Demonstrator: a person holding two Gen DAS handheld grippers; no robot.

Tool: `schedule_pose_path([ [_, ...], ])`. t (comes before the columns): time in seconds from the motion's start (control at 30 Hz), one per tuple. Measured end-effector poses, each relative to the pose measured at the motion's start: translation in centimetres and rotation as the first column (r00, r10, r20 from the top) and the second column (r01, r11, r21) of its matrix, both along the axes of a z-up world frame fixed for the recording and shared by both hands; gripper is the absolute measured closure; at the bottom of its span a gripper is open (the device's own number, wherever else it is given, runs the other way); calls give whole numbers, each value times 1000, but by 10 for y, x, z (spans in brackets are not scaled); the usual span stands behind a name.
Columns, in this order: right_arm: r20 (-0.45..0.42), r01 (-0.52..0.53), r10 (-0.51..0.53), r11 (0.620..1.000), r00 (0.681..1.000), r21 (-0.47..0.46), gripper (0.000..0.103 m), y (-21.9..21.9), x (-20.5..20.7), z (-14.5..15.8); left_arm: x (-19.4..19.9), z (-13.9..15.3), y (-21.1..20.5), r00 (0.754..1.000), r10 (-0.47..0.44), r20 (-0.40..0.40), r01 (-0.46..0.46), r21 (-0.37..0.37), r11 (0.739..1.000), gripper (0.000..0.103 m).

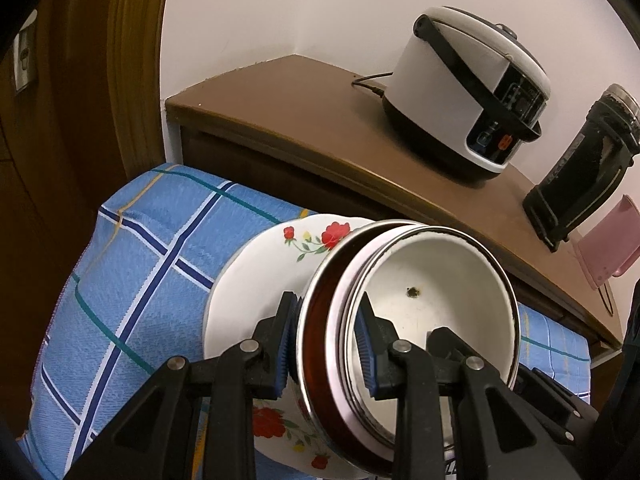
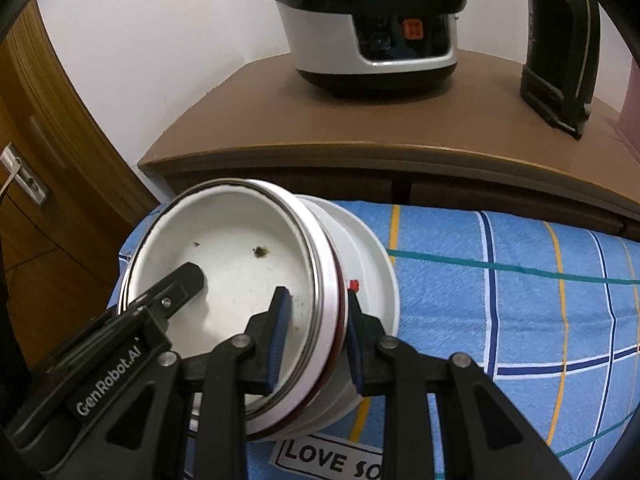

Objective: Organize plates and bowls
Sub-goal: 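Lower the bowl stack onto the red-flower plates with both grippers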

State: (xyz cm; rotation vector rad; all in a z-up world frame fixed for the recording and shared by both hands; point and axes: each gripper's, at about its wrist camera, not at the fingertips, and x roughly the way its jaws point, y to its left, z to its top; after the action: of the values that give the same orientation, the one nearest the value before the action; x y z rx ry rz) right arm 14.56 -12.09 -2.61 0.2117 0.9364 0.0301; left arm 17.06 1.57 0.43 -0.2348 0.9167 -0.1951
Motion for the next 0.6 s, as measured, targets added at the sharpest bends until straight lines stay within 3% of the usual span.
schedule_pose_path([
  [0.6, 12, -21, 22, 997, 1000, -70, 77, 17, 5, -1, 3, -5, 2, 1000, 1, -2, -1, 3, 1000, 73],
])
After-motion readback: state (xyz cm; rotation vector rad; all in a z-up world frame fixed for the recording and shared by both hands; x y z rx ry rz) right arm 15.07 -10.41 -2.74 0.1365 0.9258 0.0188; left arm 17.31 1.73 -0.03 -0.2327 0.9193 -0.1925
